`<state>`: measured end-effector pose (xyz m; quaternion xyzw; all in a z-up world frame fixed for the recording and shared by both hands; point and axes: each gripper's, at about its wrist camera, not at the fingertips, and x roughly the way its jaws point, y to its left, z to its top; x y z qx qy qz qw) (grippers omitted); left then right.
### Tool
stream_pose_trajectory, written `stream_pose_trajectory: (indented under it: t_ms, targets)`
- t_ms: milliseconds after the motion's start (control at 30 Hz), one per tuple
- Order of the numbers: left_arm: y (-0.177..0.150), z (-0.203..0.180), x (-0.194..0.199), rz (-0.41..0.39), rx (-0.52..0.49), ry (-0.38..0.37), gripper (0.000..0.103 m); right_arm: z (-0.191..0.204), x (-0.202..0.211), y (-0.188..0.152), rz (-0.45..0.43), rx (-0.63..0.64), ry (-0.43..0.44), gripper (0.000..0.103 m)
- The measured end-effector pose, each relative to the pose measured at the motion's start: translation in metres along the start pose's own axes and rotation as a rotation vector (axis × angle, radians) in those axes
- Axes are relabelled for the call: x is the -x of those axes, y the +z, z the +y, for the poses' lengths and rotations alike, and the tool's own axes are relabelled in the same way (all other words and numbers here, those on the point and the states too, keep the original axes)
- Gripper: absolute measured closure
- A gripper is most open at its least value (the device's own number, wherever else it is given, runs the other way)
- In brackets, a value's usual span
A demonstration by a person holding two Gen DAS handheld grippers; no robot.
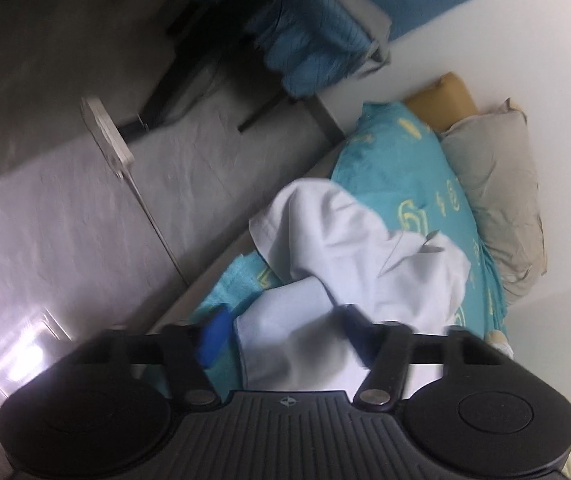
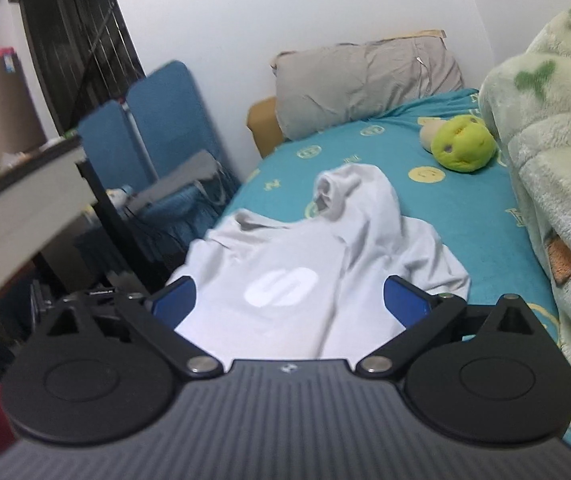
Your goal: Fold clothes
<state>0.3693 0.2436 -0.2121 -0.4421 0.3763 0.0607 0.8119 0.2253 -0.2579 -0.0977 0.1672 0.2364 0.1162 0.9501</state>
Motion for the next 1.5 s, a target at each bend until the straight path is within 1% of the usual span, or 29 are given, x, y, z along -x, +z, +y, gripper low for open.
stream_pose_trajectory:
  t_ms: [33,67,133,167,233,300,367,400,500,533,600,667,700,733,767,800,900,933,1000,1033,1067,1100,1133,1167,1200,1300,1333,1367,1500]
  targets:
    - [0.001,-0.001,-0.001,-0.031,-0.014,0.002,0.062,-0.004,-0.005,-0.001,0.008,-0.009,-0.01,0.001]
    - [0.002,-0.003,0.001,-0.052,-0.017,-0.014,0.081,-0.007,-0.007,-0.001,0.013,-0.029,-0.018,0.001]
    - [0.005,-0.011,0.008,-0.095,-0.032,-0.059,0.092,-0.015,-0.011,-0.002,0.023,-0.069,-0.036,0.001]
    - [0.007,-0.017,0.015,-0.127,-0.068,-0.076,0.099,-0.019,-0.014,-0.002,0.028,-0.089,-0.045,0.001]
    - [0.015,-0.03,0.029,-0.192,-0.127,-0.093,0.103,-0.026,-0.018,-0.003,0.038,-0.129,-0.062,0.001]
    - [0.028,-0.04,0.042,-0.264,-0.143,-0.094,0.103,-0.033,-0.022,-0.004,0.046,-0.166,-0.08,0.001]
    - [0.043,-0.048,0.051,-0.348,-0.161,-0.046,0.103,-0.036,-0.02,-0.004,0.035,-0.166,-0.102,0.001]
    - [0.05,-0.052,0.048,-0.363,-0.181,0.01,0.103,-0.036,-0.02,-0.003,0.029,-0.162,-0.113,0.001]
    - [0.06,-0.061,0.03,-0.337,-0.26,0.116,0.103,-0.037,-0.021,-0.001,0.023,-0.151,-0.13,0.001]
    - [0.06,-0.066,0.025,-0.327,-0.287,0.112,0.103,-0.037,-0.021,-0.001,0.025,-0.147,-0.135,0.001]
    - [0.058,-0.076,0.012,-0.299,-0.336,0.08,0.096,-0.035,-0.022,-0.002,0.026,-0.134,-0.141,0.001]
    - [0.05,-0.095,-0.004,-0.252,-0.4,0.026,0.079,-0.033,-0.022,-0.003,0.026,-0.119,-0.143,0.001]
    - [0.044,-0.106,-0.011,-0.23,-0.44,0.004,0.074,-0.031,-0.023,-0.003,0.026,-0.111,-0.145,0.001]
    - [0.038,-0.117,-0.019,-0.208,-0.479,-0.017,0.06,-0.03,-0.024,-0.004,0.026,-0.102,-0.146,0.001]
    - [0.03,-0.131,-0.029,-0.188,-0.517,-0.033,0.05,-0.029,-0.025,-0.004,0.027,-0.097,-0.148,0.001]
    - [0.022,-0.146,-0.039,-0.168,-0.554,-0.047,0.048,-0.03,-0.026,-0.005,0.031,-0.101,-0.15,0.001]
    - [-0.004,-0.19,-0.074,-0.17,-0.683,-0.026,0.04,-0.032,-0.029,-0.006,0.043,-0.113,-0.157,0.001]
    - [-0.013,-0.204,-0.089,-0.181,-0.744,0.01,0.038,-0.032,-0.03,-0.007,0.047,-0.119,-0.159,0.001]
    - [-0.032,-0.23,-0.12,-0.202,-0.874,0.106,0.039,-0.034,-0.03,-0.008,0.052,-0.14,-0.161,0.001]
    - [-0.043,-0.242,-0.136,-0.209,-0.941,0.163,0.041,-0.035,-0.029,-0.008,0.05,-0.146,-0.166,0.001]
    - [-0.047,-0.25,-0.153,-0.201,-0.993,0.205,0.049,-0.036,-0.028,-0.008,0.049,-0.153,-0.171,0.001]
    - [-0.051,-0.254,-0.167,-0.184,-1.03,0.232,0.059,-0.038,-0.027,-0.008,0.045,-0.164,-0.174,0.001]
    - [-0.054,-0.257,-0.177,-0.164,-1.044,0.248,0.089,-0.039,-0.027,-0.009,0.043,-0.173,-0.176,0.001]
    - [-0.053,-0.259,-0.18,-0.157,-1.032,0.238,0.099,-0.04,-0.026,-0.01,0.04,-0.179,-0.174,0.001]
    - [-0.052,-0.26,-0.182,-0.152,-1.017,0.223,0.099,-0.04,-0.026,-0.011,0.034,-0.179,-0.177,0.001]
    - [-0.046,-0.273,-0.177,-0.25,-0.981,0.184,0.1,-0.04,-0.03,-0.013,0.02,-0.156,-0.186,0.001]
    - [-0.042,-0.28,-0.177,-0.276,-0.961,0.192,0.1,-0.042,-0.032,-0.014,0.018,-0.153,-0.189,0.001]
    - [-0.036,-0.287,-0.181,-0.304,-0.945,0.215,0.1,-0.043,-0.033,-0.015,0.016,-0.155,-0.191,0.001]
    - [-0.027,-0.304,-0.212,-0.376,-0.934,0.387,0.1,-0.056,-0.038,-0.018,0.011,-0.172,-0.209,0.001]
